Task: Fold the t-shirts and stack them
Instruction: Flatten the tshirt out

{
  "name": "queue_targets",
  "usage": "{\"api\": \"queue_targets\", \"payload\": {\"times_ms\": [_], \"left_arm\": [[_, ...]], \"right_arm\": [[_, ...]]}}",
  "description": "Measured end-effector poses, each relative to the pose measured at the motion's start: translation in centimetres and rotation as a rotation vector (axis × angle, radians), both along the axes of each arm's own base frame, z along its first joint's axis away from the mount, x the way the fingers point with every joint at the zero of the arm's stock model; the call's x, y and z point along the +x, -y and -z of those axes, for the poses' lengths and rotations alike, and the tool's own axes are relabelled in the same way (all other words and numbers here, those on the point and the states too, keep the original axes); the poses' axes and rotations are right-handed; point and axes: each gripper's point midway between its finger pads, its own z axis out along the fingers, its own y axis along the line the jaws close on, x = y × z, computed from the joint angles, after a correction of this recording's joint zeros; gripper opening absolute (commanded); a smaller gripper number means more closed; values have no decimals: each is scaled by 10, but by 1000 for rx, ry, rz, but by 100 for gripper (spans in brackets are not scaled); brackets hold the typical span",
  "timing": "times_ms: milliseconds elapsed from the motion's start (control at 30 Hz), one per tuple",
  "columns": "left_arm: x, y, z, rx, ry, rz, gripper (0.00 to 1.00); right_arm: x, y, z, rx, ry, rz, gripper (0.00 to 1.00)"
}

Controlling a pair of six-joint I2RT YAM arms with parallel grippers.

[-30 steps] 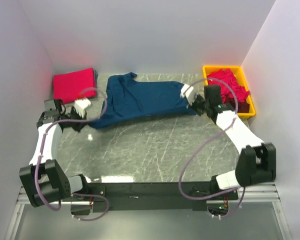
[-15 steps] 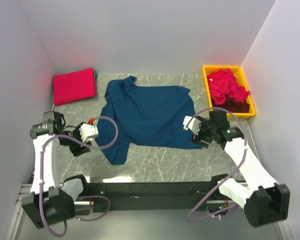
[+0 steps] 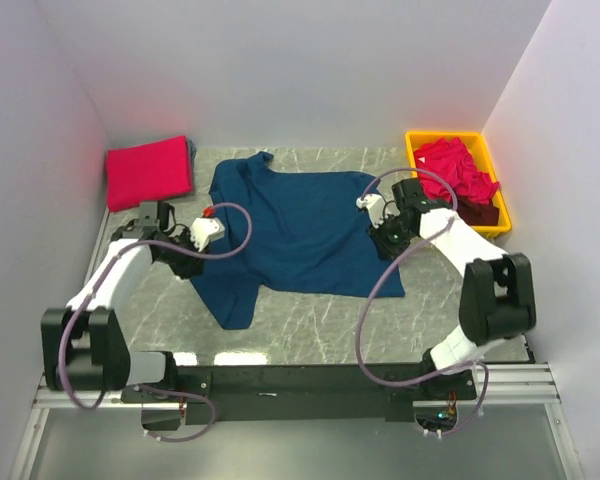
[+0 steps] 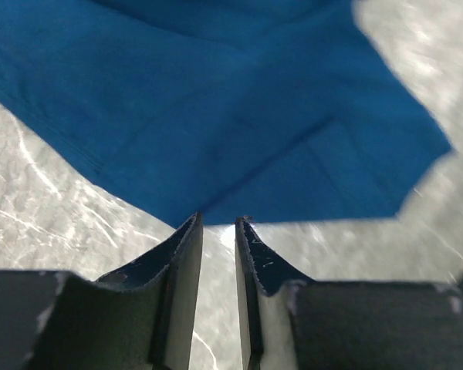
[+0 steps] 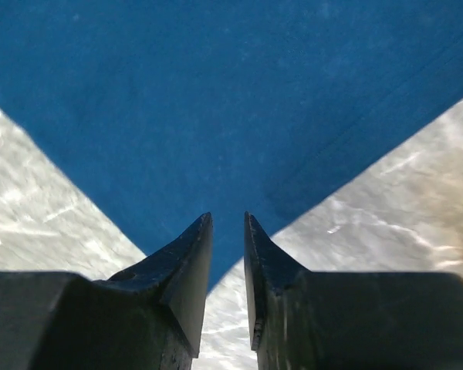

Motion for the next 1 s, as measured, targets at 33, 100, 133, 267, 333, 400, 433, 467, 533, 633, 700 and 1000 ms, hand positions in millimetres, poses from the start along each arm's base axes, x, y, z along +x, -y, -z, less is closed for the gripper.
{"api": "queue_targets", "payload": {"times_ms": [33, 100, 133, 267, 333, 400, 433, 467, 533, 633, 700, 1000], "left_arm": [[6, 1, 5, 9, -8, -21, 29], [17, 1, 20, 25, -35, -60, 29], [21, 0, 29, 35, -58, -78, 30], [25, -1, 56, 60, -133, -132, 32], [26, 3, 60, 71, -140, -139, 31], [26, 9, 62, 86, -132, -127, 31], [26, 12, 63, 95, -128, -119, 29], [24, 13, 65, 106, -128, -110, 28], [18, 12, 70, 135, -138, -98, 27], [8, 3, 77, 180, -154, -85, 27], [3, -4, 78, 216, -141, -79, 27], [-49, -51, 72, 354, -116, -14, 32]], "right_arm": [[1, -1, 5, 1, -26, 26, 29], [4, 0, 12, -3, -61, 63, 29], [4, 0, 18, -8, -82, 80, 29], [0, 6, 40, -47, -155, 132, 28], [-2, 9, 48, -67, -181, 150, 27], [-4, 12, 55, -86, -201, 166, 27], [-5, 13, 59, -96, -211, 171, 27], [-5, 15, 62, -106, -220, 175, 27], [-5, 16, 63, -115, -220, 183, 27], [-4, 18, 64, -123, -219, 190, 27], [-4, 18, 64, -130, -218, 194, 27], [-2, 22, 65, -158, -211, 199, 28]]}}
